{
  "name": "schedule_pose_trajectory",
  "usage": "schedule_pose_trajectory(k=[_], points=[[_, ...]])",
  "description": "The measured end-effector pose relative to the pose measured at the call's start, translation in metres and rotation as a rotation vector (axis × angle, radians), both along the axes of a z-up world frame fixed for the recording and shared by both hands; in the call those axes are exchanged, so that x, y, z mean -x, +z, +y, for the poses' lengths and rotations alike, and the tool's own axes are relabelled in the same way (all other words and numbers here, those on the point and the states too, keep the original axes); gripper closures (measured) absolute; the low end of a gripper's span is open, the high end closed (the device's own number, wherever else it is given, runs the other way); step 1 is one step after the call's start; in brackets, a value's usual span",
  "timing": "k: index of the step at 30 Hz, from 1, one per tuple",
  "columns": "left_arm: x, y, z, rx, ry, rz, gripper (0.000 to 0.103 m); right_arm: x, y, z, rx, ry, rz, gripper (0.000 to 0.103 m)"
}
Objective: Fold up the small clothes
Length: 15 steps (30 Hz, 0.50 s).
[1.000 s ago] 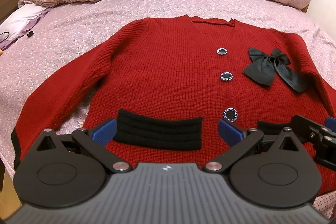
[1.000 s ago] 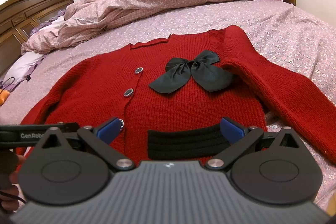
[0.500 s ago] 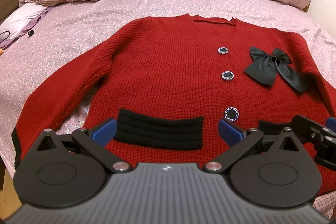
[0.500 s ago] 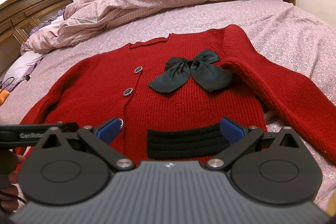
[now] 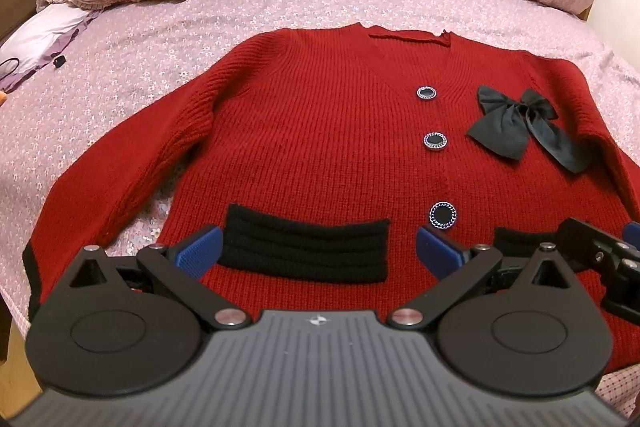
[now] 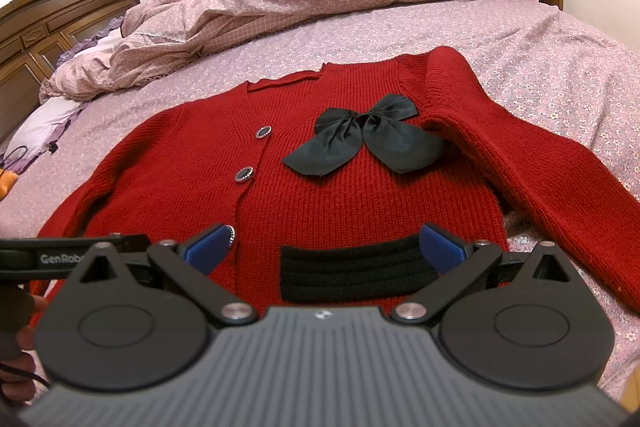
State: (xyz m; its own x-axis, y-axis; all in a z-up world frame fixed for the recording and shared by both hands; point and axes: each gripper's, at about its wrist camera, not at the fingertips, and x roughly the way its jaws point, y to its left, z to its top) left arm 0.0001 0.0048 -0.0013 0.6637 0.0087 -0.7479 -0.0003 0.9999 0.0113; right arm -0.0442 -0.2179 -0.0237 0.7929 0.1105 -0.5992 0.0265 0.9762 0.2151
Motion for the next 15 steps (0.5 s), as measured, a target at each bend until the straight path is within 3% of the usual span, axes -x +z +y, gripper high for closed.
schedule_pose_trajectory(k=[15], points=[[-0.0025, -0.0071, -0.0002, -0.005, -0.001, 0.022, 0.000, 0.0006, -0.0035, -0.0011, 0.006, 0.000, -0.002, 0.000]])
